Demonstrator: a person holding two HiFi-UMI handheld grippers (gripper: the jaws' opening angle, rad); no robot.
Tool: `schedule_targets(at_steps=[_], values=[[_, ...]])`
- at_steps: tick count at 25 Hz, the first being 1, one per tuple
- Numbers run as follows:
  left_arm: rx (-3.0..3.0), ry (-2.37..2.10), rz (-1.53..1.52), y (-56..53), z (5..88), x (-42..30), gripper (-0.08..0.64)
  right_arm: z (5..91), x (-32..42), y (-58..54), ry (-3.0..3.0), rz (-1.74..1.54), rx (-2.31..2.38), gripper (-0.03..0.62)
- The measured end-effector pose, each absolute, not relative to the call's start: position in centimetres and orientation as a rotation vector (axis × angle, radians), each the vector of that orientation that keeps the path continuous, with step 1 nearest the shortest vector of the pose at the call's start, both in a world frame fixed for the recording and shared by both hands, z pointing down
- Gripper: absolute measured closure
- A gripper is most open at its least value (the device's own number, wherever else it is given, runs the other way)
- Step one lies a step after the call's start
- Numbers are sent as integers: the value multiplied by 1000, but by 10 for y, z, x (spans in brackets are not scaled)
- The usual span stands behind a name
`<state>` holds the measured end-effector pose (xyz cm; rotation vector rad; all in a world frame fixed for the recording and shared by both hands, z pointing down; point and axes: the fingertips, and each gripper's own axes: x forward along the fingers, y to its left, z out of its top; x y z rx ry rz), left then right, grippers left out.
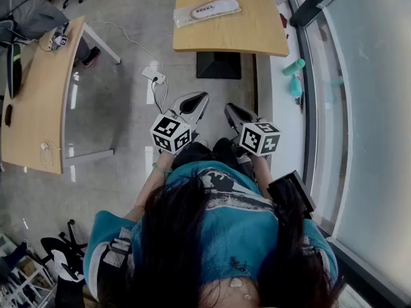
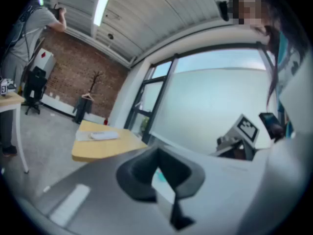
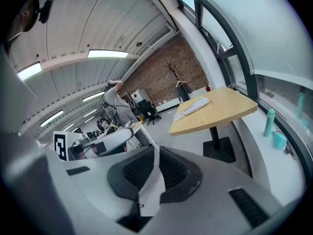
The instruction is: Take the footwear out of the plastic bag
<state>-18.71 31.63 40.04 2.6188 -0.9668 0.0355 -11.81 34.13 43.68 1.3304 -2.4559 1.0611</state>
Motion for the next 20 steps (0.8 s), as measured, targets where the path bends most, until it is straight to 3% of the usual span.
schedule_targets(at_steps=[8, 20], values=[[2577, -987, 14, 281, 411, -188, 557, 444, -114, 314, -2440, 1083, 1325, 551], [2526, -1072, 13, 180, 424, -116, 557, 460, -40, 213, -2441, 1085, 1234, 551]])
